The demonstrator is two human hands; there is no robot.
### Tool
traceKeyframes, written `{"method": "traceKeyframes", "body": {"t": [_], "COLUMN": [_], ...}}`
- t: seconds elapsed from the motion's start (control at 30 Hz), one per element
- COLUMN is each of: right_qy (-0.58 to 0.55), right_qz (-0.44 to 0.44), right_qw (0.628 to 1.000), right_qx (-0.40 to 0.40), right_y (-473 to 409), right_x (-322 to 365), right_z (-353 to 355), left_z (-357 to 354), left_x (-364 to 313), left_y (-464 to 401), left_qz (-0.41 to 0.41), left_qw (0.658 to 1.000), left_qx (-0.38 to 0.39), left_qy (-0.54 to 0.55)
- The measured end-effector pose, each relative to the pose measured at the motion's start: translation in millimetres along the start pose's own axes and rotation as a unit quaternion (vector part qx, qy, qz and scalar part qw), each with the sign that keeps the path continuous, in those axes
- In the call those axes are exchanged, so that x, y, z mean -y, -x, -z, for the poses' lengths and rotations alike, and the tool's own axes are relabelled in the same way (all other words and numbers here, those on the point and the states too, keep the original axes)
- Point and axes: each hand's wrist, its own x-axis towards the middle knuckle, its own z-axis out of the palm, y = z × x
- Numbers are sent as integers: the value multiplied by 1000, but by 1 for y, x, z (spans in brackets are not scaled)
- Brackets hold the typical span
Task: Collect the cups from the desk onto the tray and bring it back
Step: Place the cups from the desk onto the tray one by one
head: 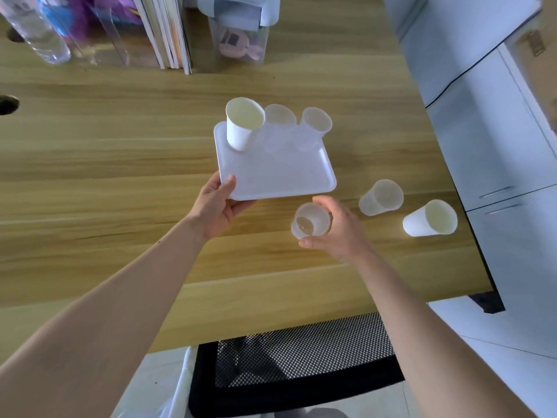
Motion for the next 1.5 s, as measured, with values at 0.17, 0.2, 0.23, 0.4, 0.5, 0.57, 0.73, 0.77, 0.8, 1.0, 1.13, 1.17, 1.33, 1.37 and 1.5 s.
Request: {"method": "traceKeyframes", "body": {"t": [0.17, 0.2, 0.23, 0.4, 0.5, 0.57, 0.73, 0.77, 0.8, 1.0, 1.13, 1.17, 1.33, 1.37, 1.5], "right_qy": [-2, -4, -7, -21, -21, -21, -37, -42, -47, -35, -27, -27, -26, -27, -35], "right_qz": [-5, -7, -7, -3, 8, 18, 52, 58, 63, 91, 92, 91, 90, 89, 81], "right_qw": [1000, 1000, 1000, 999, 999, 998, 996, 996, 995, 994, 994, 994, 994, 994, 994], "right_qx": [-10, -11, -15, -34, -44, -48, -55, -55, -55, -56, -60, -60, -62, -62, -65], "right_y": [2, 3, 4, 7, 8, 6, -7, -10, -14, -29, -34, -34, -36, -36, -33], "right_x": [1, 2, 4, 20, 31, 40, 65, 70, 74, 85, 83, 83, 81, 81, 75], "right_z": [0, 1, 2, 21, 34, 41, 39, 36, 32, 15, 12, 13, 14, 15, 18], "left_z": [1, 2, 2, 2, -2, -6, -18, -21, -23, -30, -32, -32, -33, -34, -35], "left_x": [-1, -2, -2, -3, -3, -2, 3, 5, 7, 16, 20, 21, 21, 21, 21], "left_y": [3, 4, 4, 6, 8, 9, 16, 18, 20, 25, 24, 24, 21, 20, 17], "left_qz": [0, -1, -1, 0, 1, 2, 5, 5, 5, 18, 26, 26, 28, 29, 29], "left_qw": [1000, 1000, 1000, 1000, 1000, 1000, 999, 998, 998, 996, 996, 995, 994, 994, 994], "left_qx": [4, 6, 7, 9, 17, 24, 44, 51, 59, 80, 85, 87, 92, 91, 87], "left_qy": [-4, -4, -5, -7, -12, -18, -31, -34, -38, -34, -31, -33, -44, -46, -53]}}
